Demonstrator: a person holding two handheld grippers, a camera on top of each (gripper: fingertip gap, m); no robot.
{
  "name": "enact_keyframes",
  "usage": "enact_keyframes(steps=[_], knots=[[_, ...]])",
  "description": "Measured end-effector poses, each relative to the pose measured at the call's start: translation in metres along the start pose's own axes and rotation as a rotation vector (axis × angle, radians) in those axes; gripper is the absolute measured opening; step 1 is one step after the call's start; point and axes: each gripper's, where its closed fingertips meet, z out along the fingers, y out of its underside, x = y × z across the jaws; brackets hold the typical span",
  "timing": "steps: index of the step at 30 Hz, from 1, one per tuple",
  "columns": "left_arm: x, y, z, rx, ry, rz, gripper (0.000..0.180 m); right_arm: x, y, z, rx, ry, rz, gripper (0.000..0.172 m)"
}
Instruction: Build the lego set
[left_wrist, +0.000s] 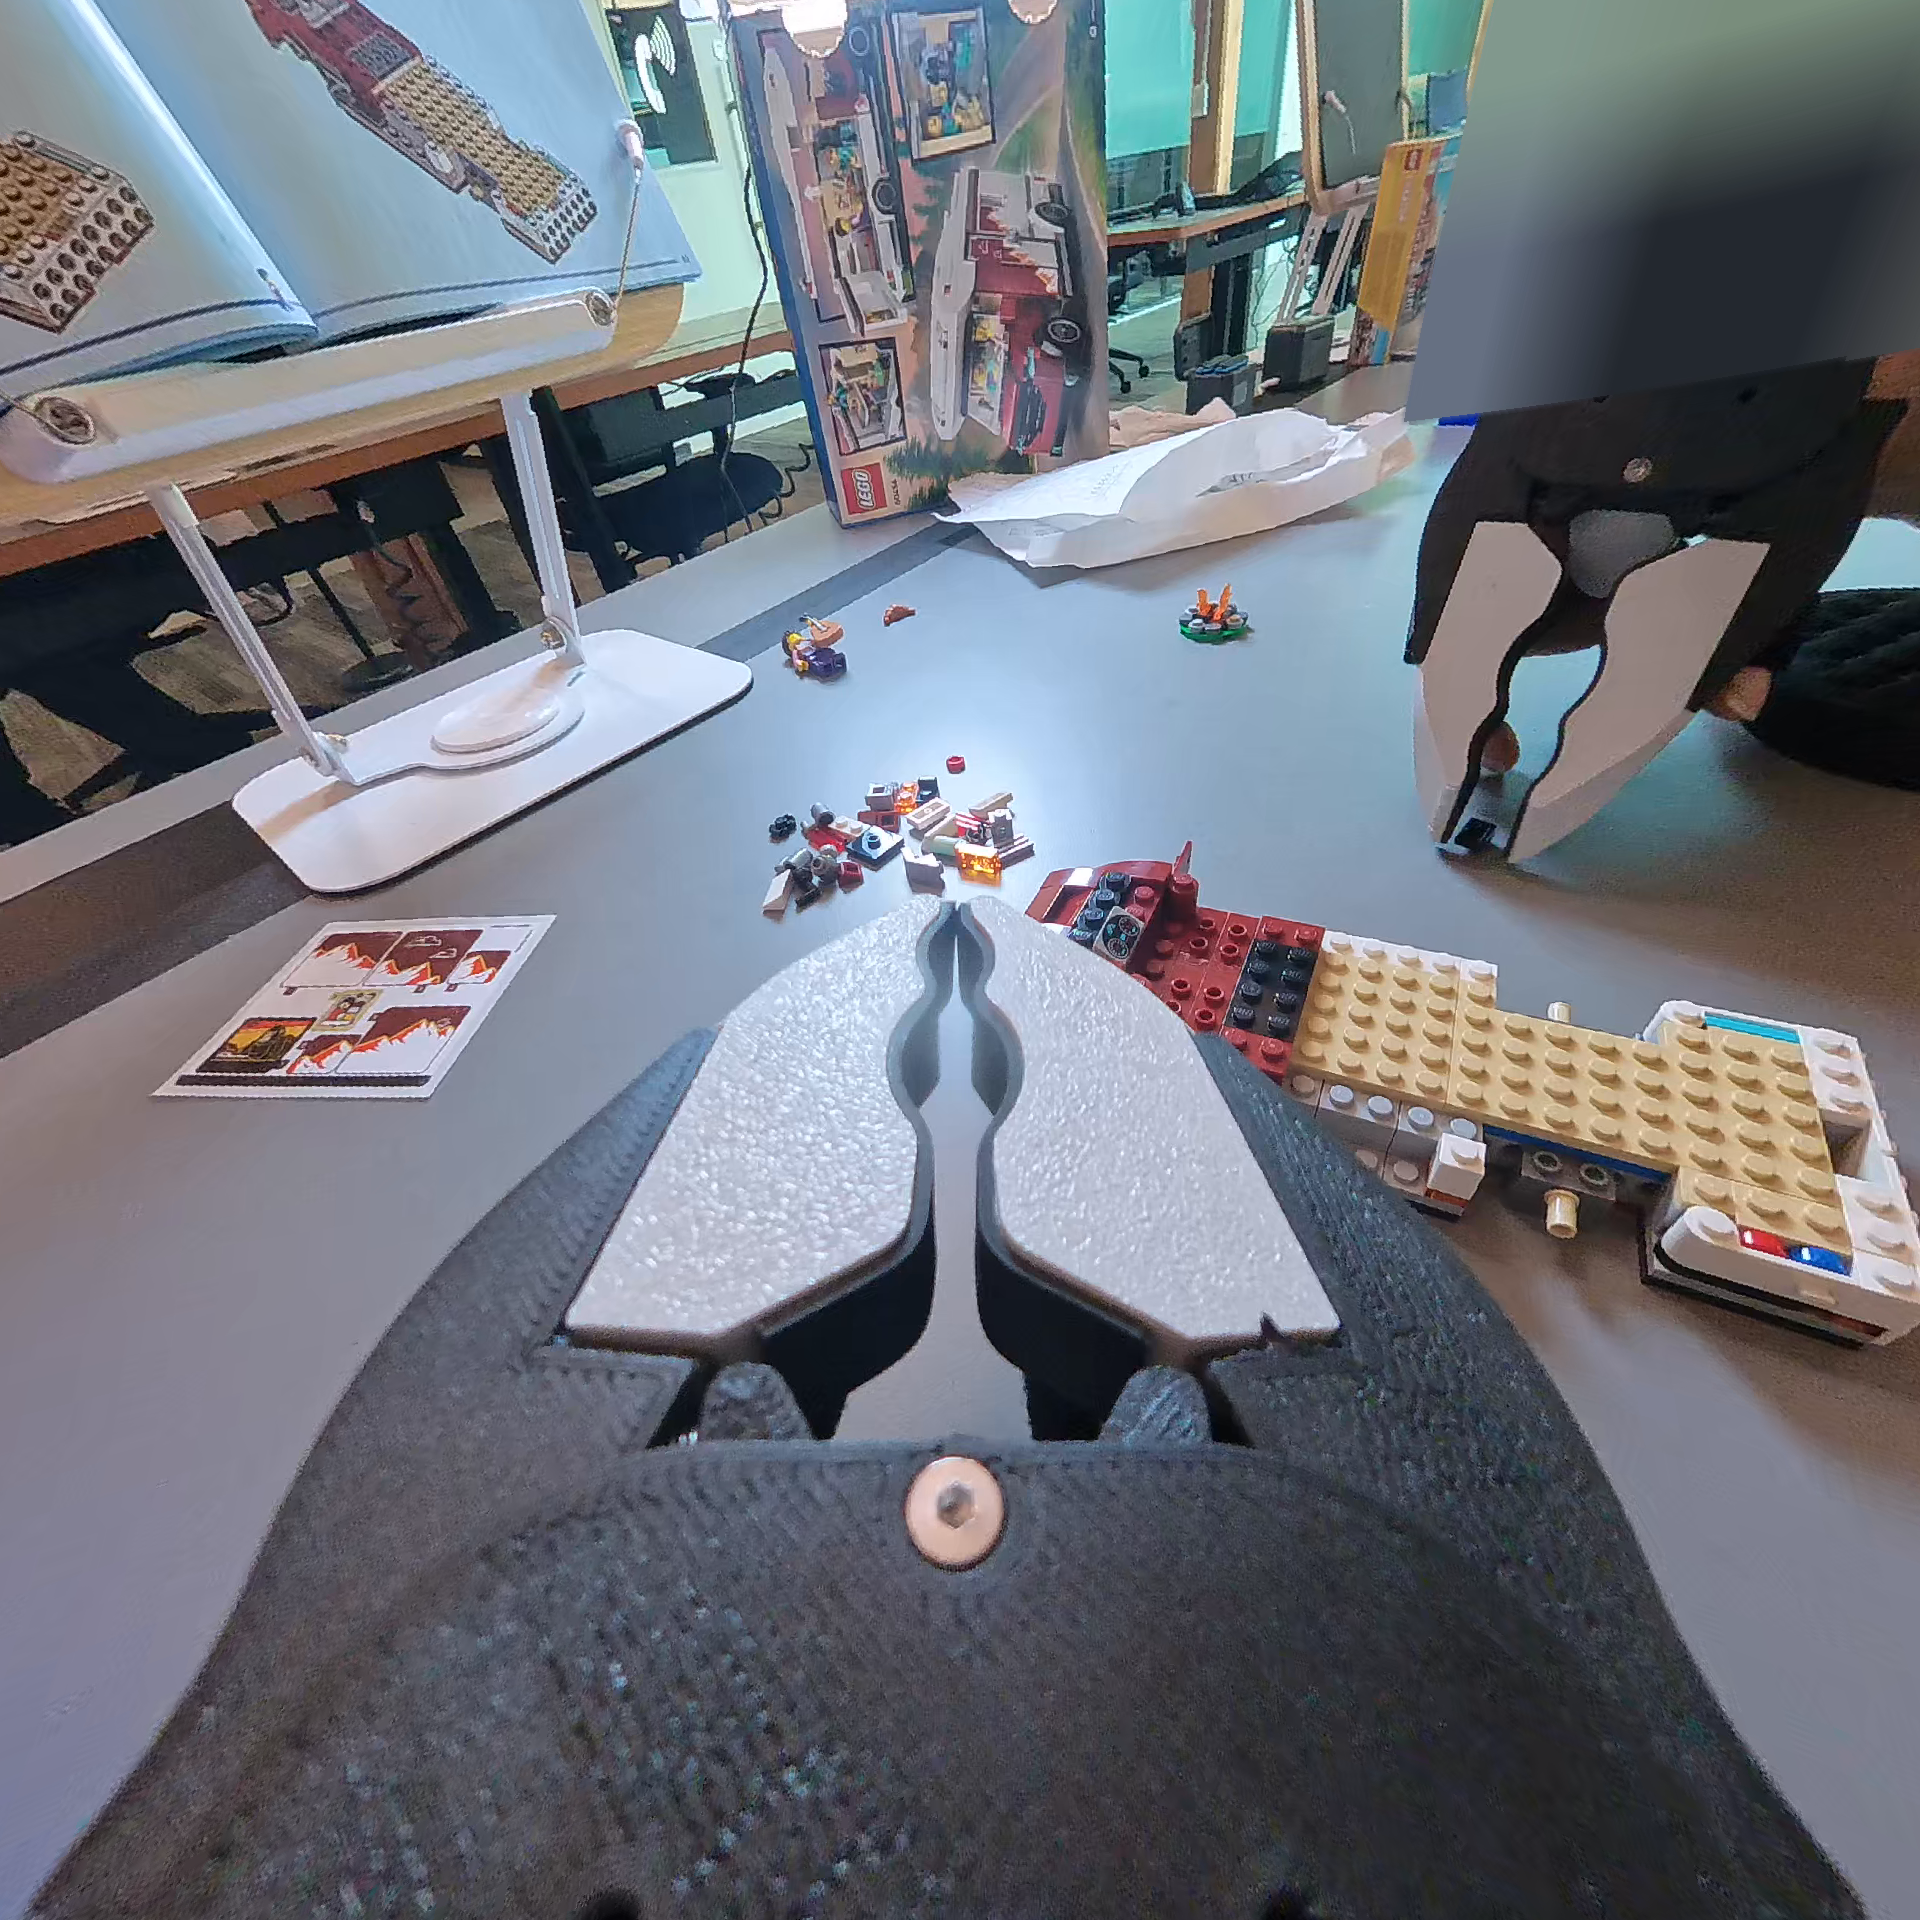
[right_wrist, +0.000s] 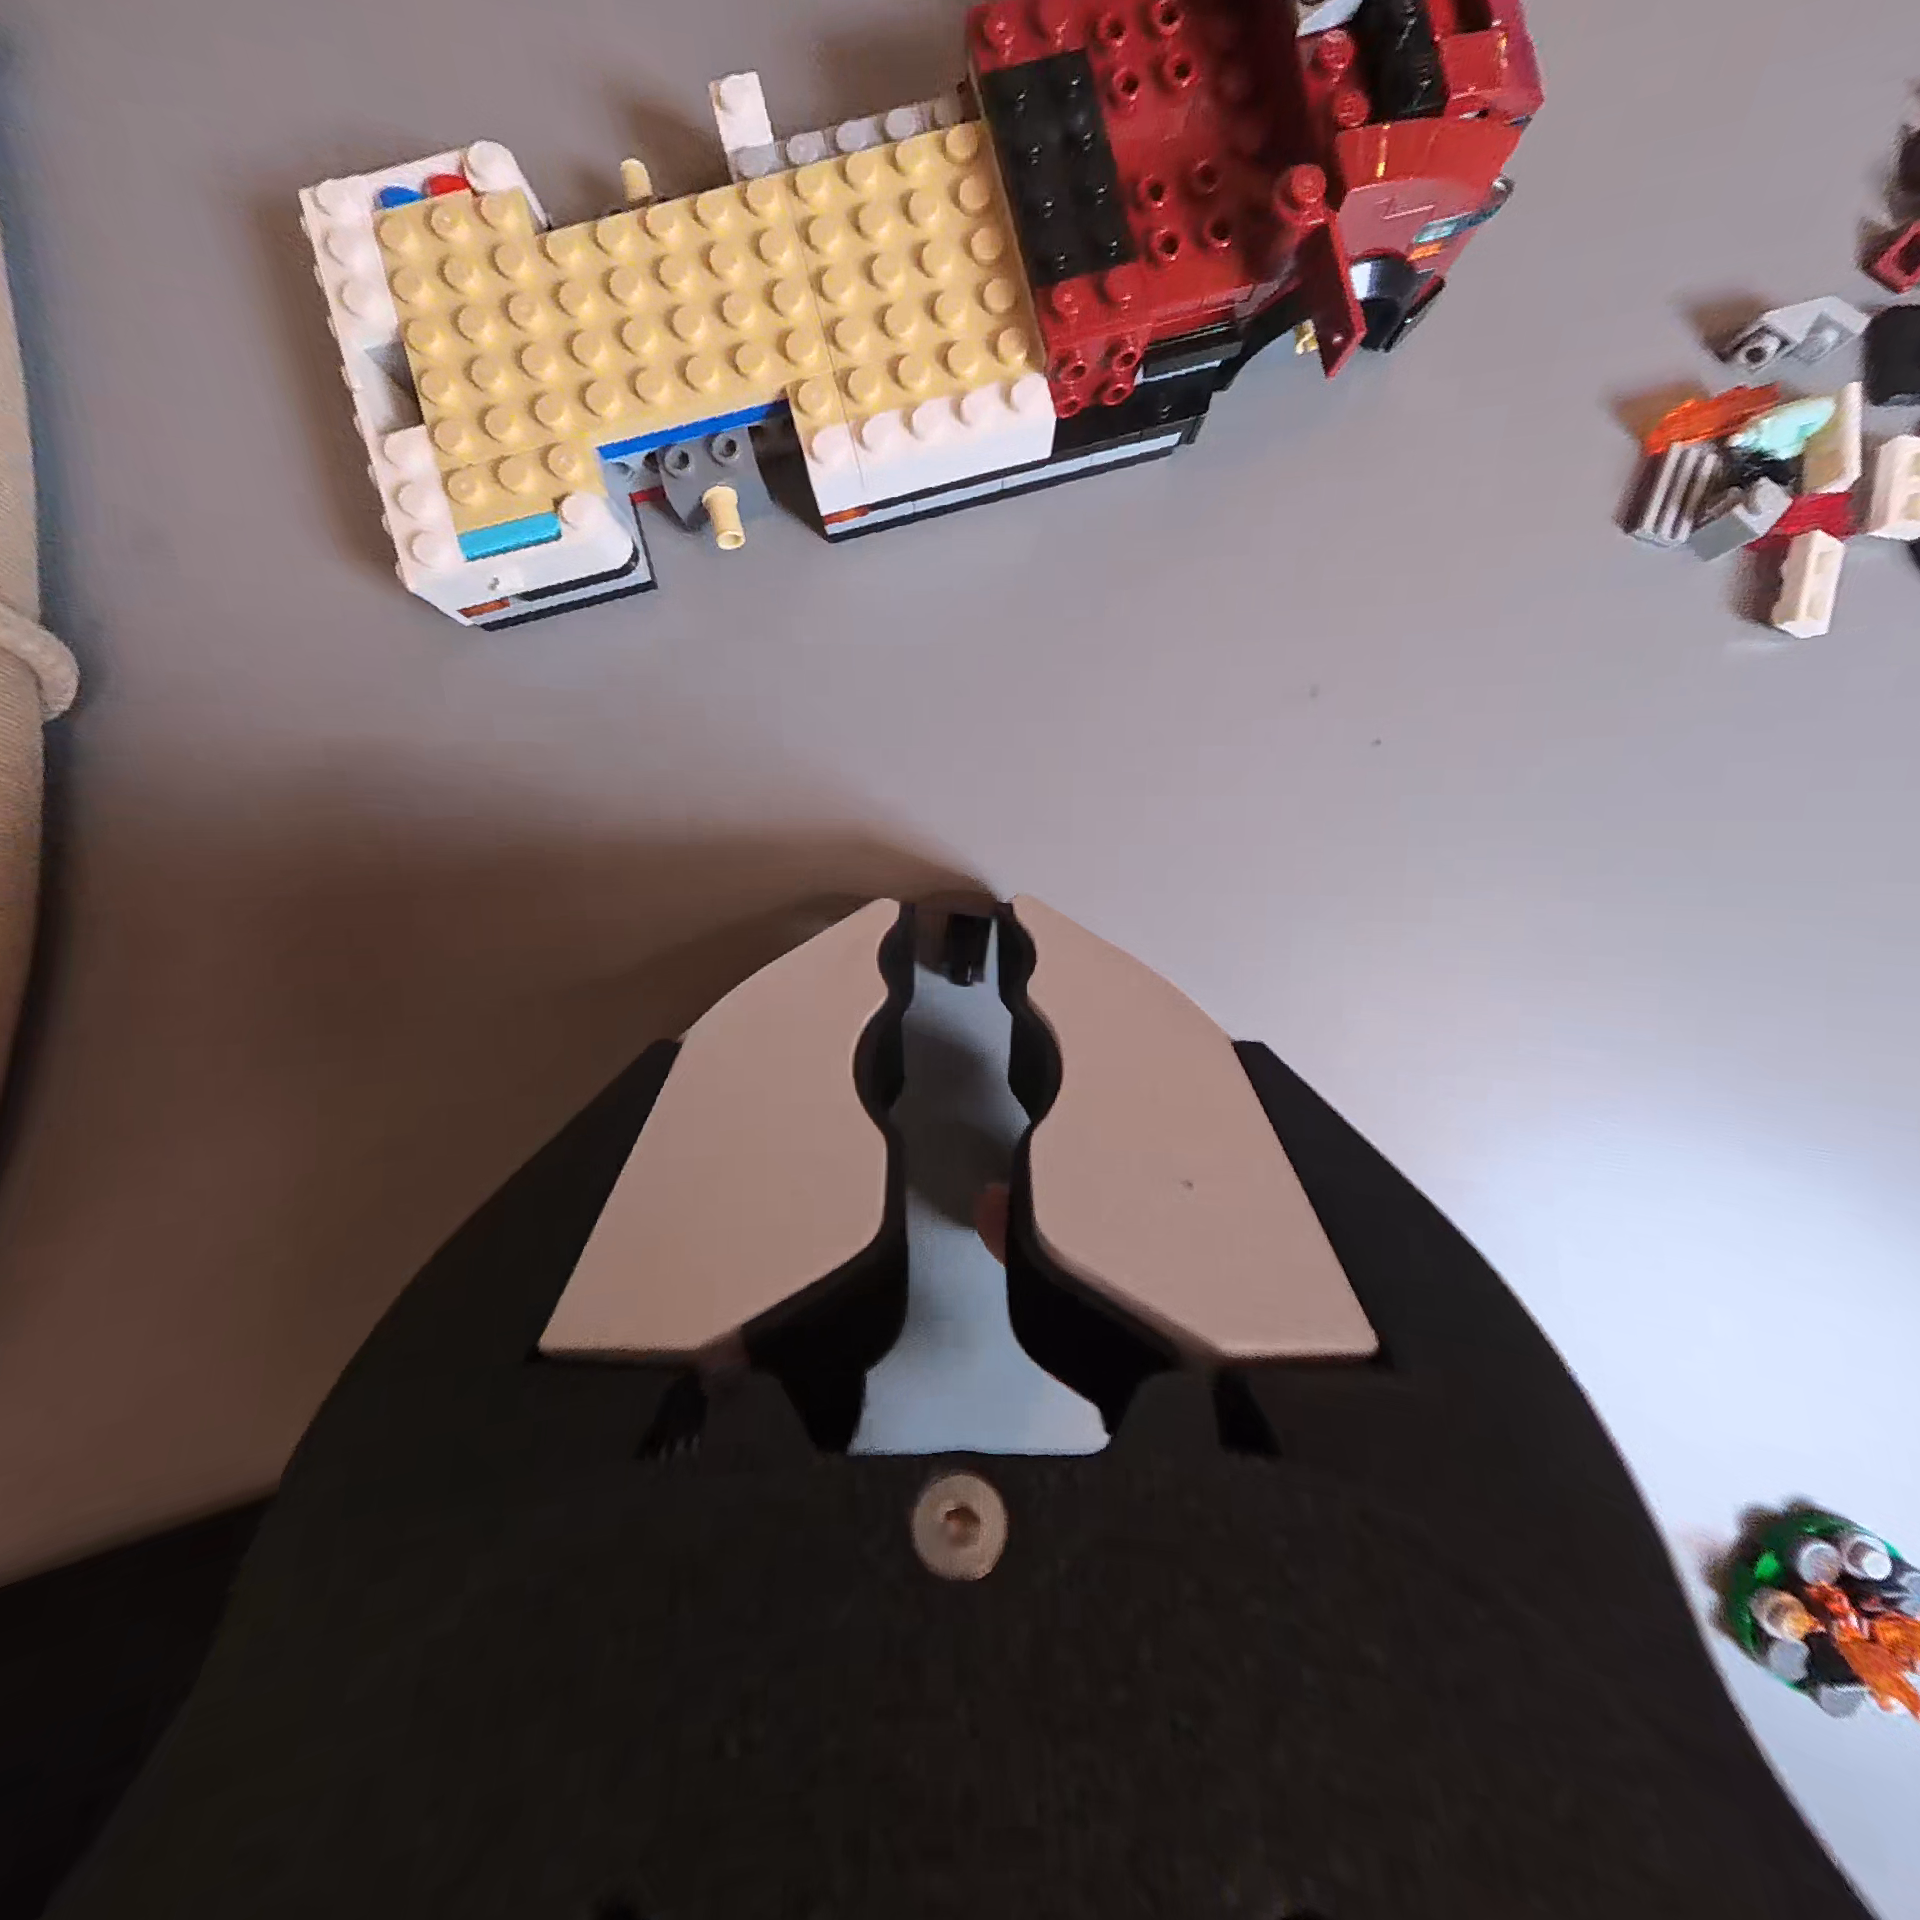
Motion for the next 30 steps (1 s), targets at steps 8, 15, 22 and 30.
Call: enact_keyframes(steps=[8,15,22,30], knots=[[0.001,-0.001,-0.001,0.006,0.009,0.001,0.0,0.063,-0.034,-0.025,0.175,0.128,0.044,0.023],[0.001,-0.002,-0.003,0.01,0.006,-0.003,0.0,0.168,-0.055,-0.005,0.171,0.207,0.098,0.015],[-0.001,-0.003,-0.004,0.021,0.025,-0.051,0.0,0.179,-0.056,0.024,0.041,0.092,-0.033,0.016],[-0.001,-0.003,-0.004,0.027,0.044,-0.085,0.0,0.181,-0.054,0.031,-0.017,0.063,-0.078,0.007]])
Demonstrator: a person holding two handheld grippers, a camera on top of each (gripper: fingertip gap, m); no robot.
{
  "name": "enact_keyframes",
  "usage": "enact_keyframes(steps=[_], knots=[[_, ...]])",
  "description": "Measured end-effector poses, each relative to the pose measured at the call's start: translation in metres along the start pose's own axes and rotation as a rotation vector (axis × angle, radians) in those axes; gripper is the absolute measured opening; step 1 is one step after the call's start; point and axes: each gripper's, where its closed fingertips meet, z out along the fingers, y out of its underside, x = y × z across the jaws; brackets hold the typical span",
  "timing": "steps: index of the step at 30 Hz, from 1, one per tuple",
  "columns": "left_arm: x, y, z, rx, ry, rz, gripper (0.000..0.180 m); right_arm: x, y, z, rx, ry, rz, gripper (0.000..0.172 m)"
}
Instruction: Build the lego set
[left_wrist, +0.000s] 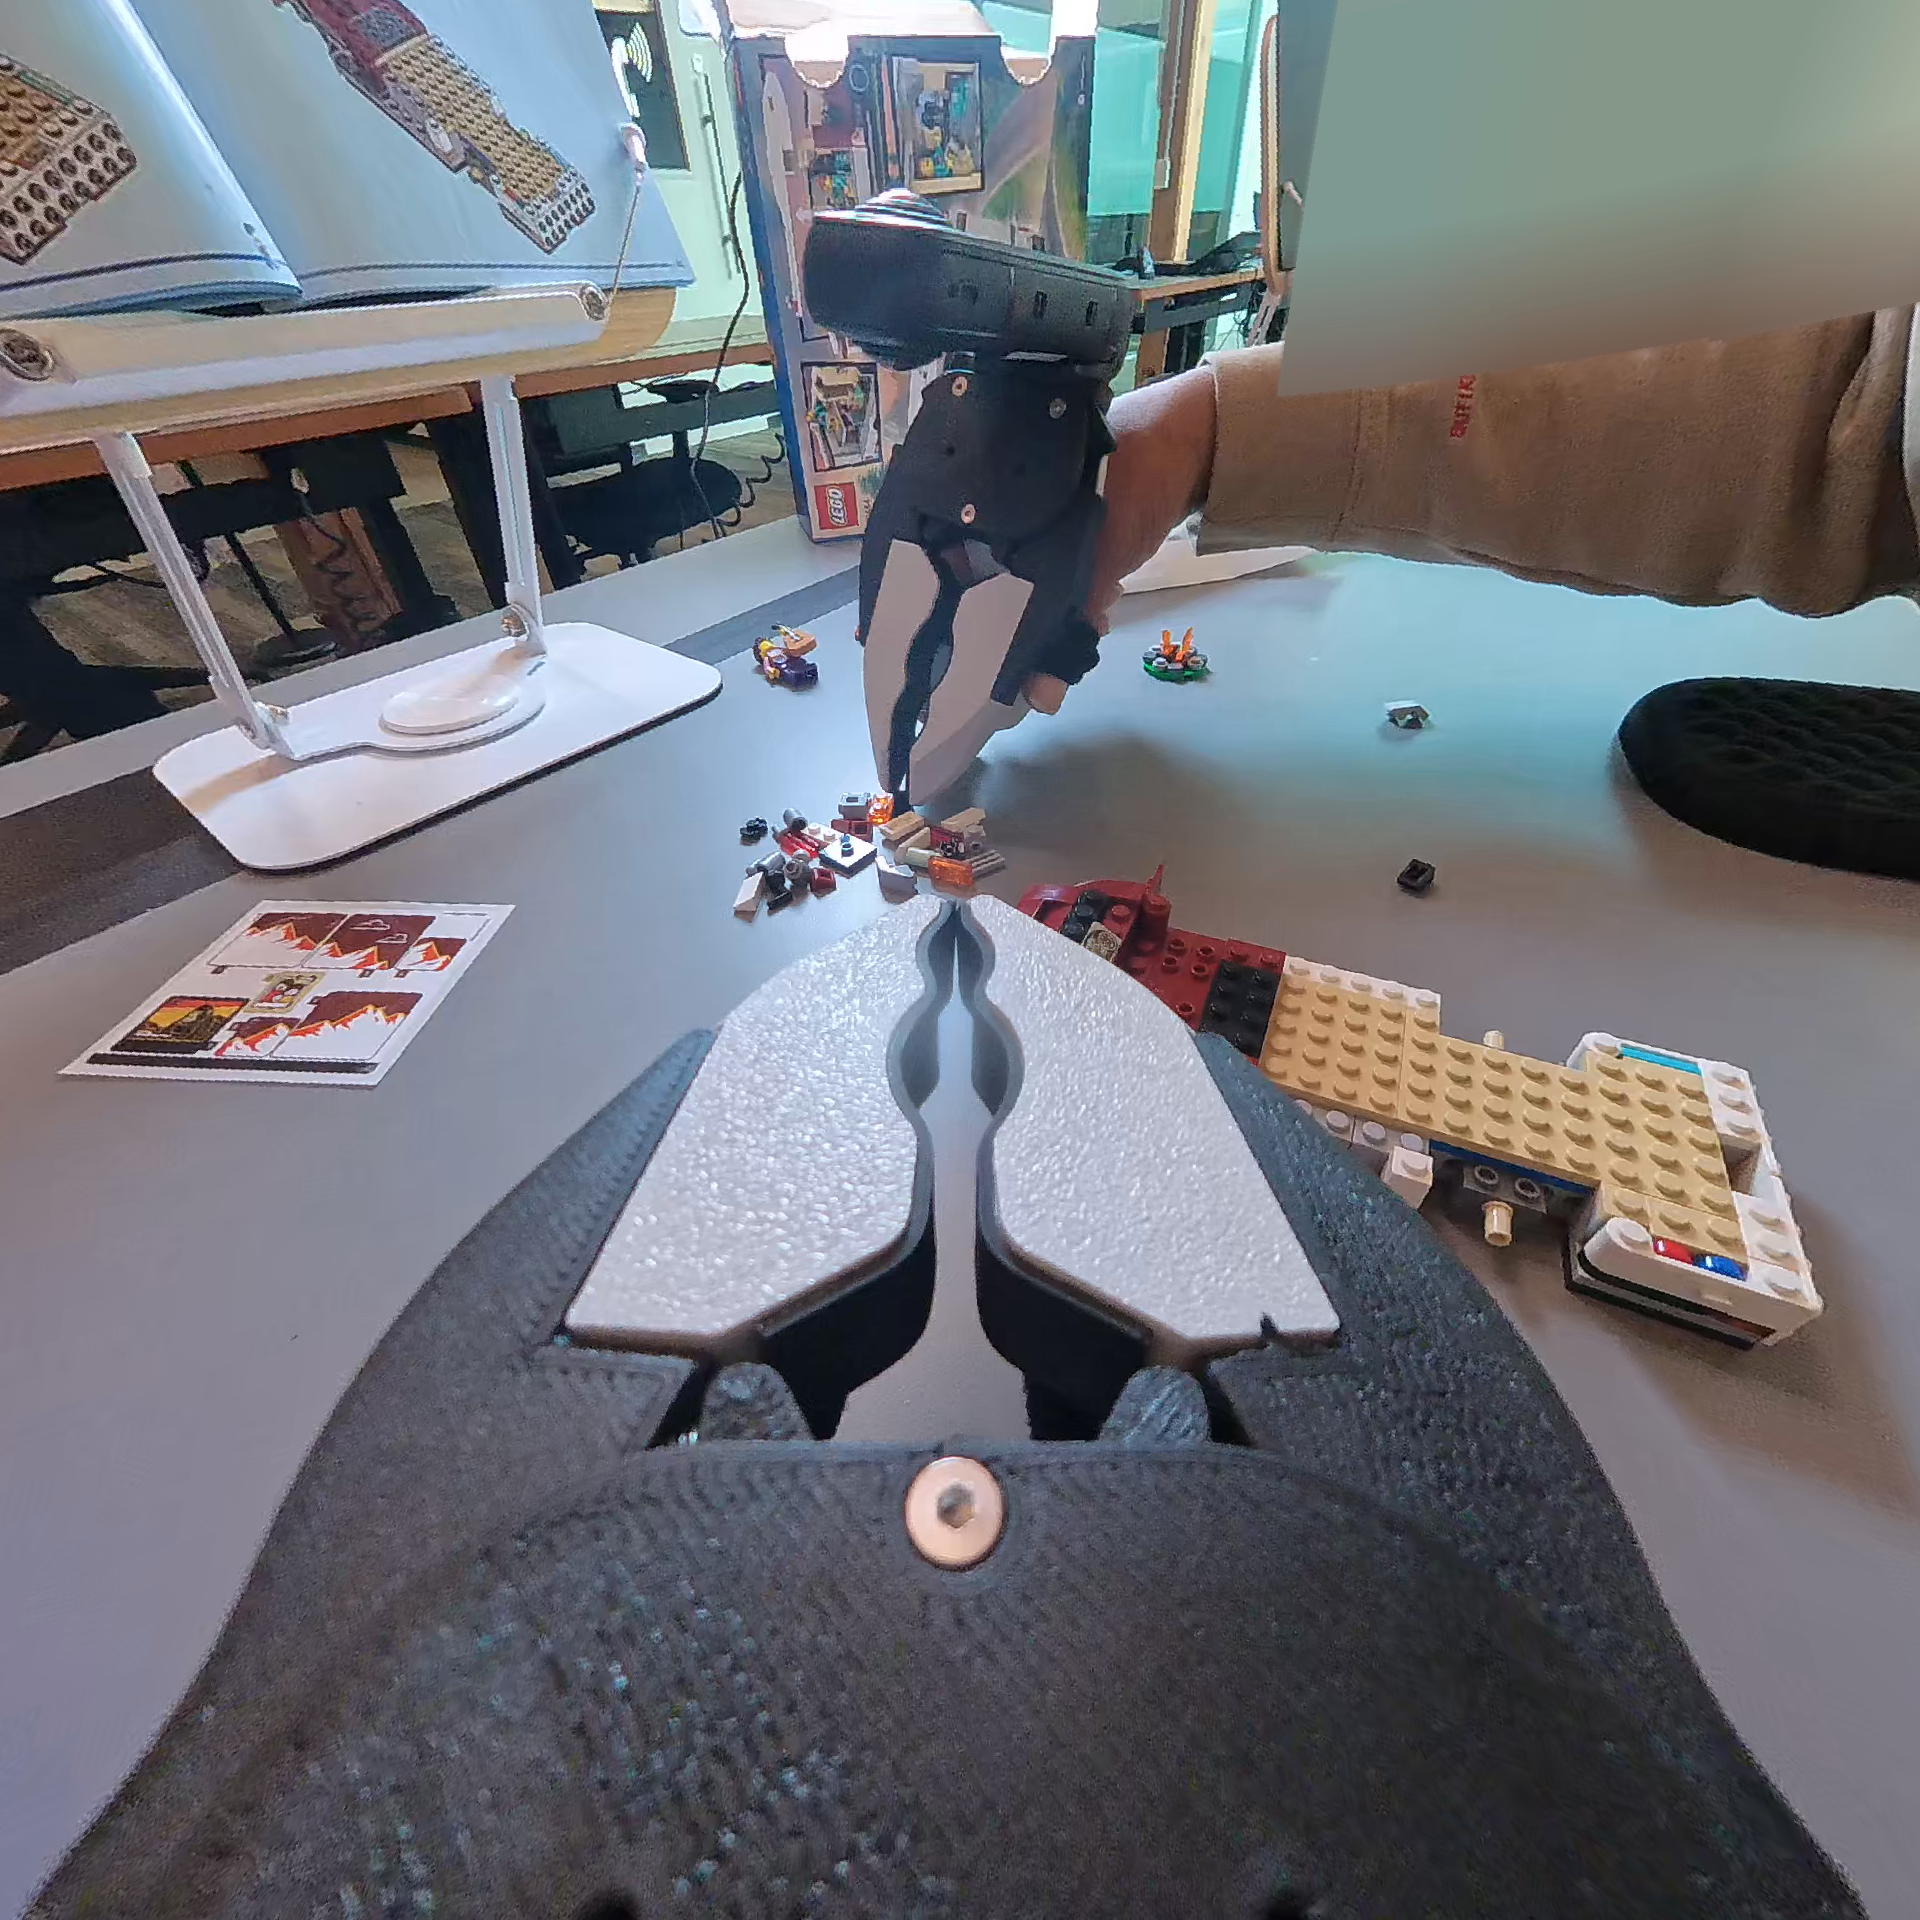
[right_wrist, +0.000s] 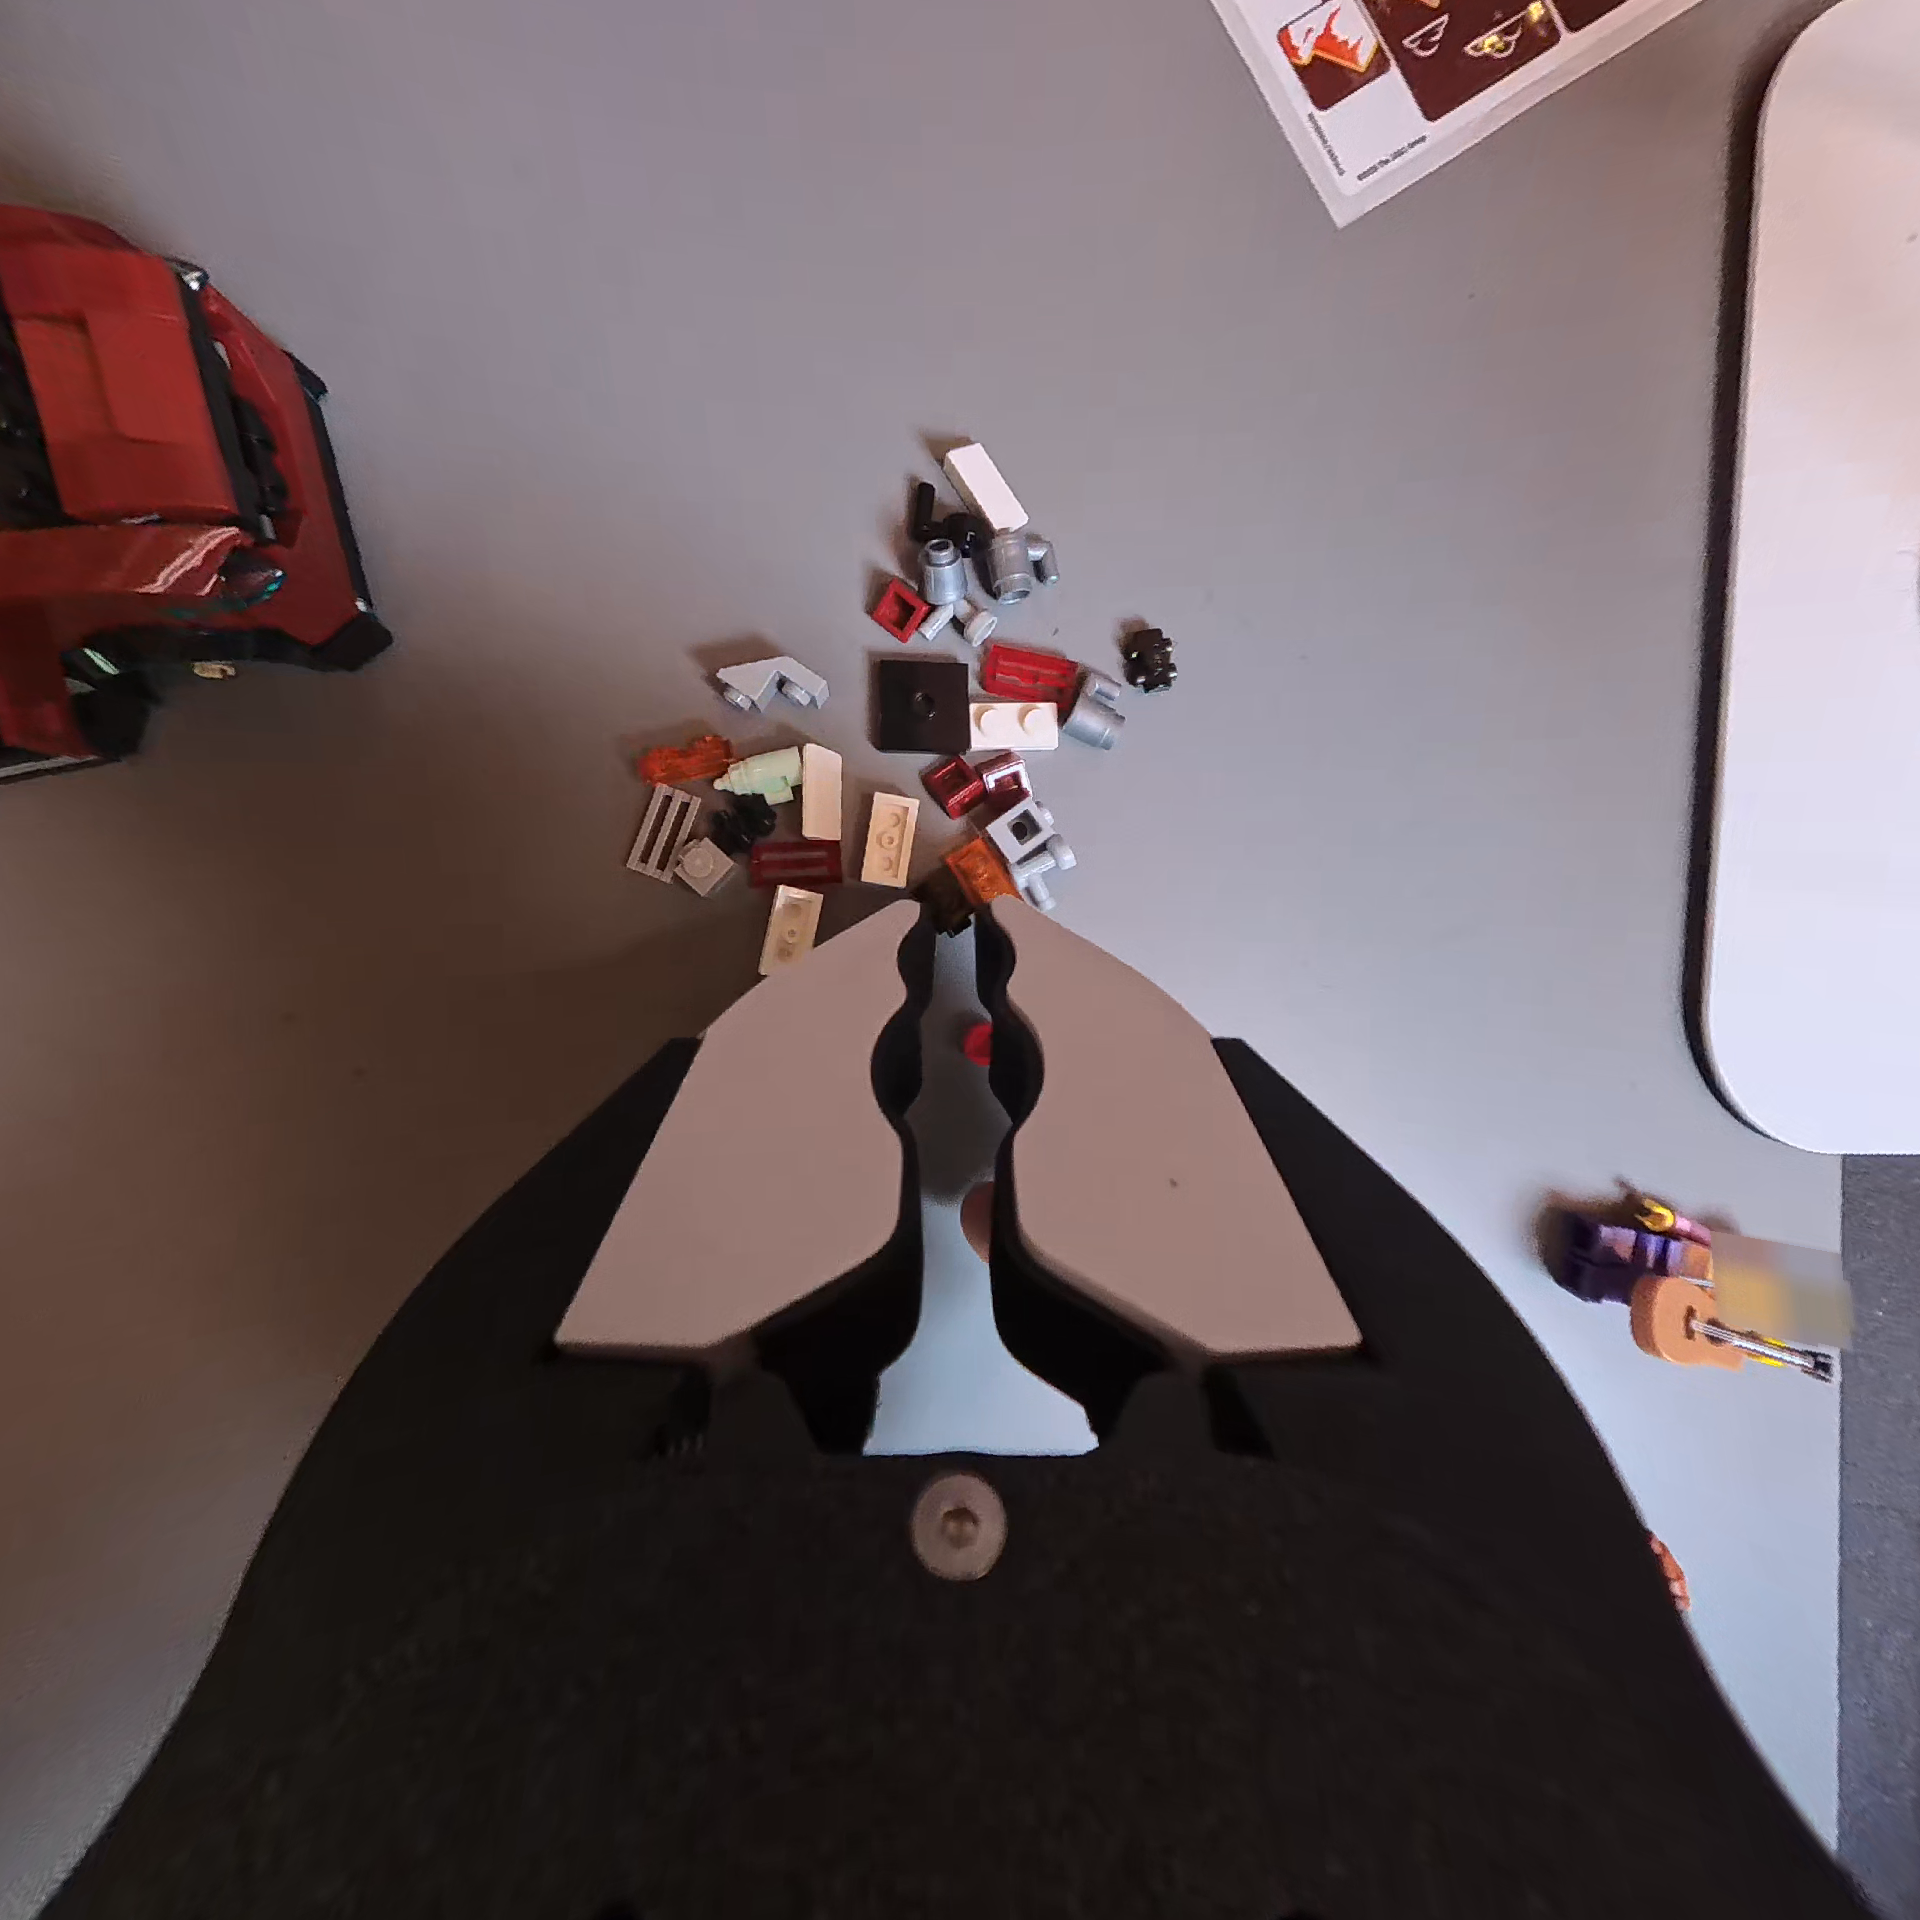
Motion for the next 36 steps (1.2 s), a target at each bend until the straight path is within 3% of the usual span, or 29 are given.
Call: enact_keyframes(steps=[6,10,14,17,21,24,29,36], knots=[[0.0,-0.001,-0.001,0.002,-0.001,-0.002,0.0,-0.022,-0.003,-0.027,0.059,-0.008,0.028,0.006],[0.002,-0.002,-0.001,0.004,0.002,0.011,0.0,-0.087,0.002,-0.049,0.072,-0.084,0.006,0.006],[0.008,-0.001,0.001,-0.004,0.019,0.031,0.0,-0.157,0.012,-0.045,0.036,-0.167,-0.026,0.007],[0.012,0.002,0.003,-0.021,0.022,0.063,0.0,-0.183,0.018,-0.038,-0.007,-0.172,-0.049,0.007],[0.012,0.004,0.004,-0.037,0.004,0.1,0.0,-0.19,0.025,-0.034,-0.048,-0.126,-0.071,0.008],[0.011,0.005,0.003,-0.041,-0.009,0.111,0.0,-0.192,0.027,-0.038,-0.059,-0.106,-0.066,0.019],[0.013,0.006,0.003,-0.051,-0.01,0.127,0.0,-0.184,0.028,-0.06,0.01,-0.053,-0.007,0.018],[0.019,0.01,0.006,-0.071,0.008,0.164,0.0,-0.192,0.03,-0.046,0.024,-0.033,0.035,0.012]])
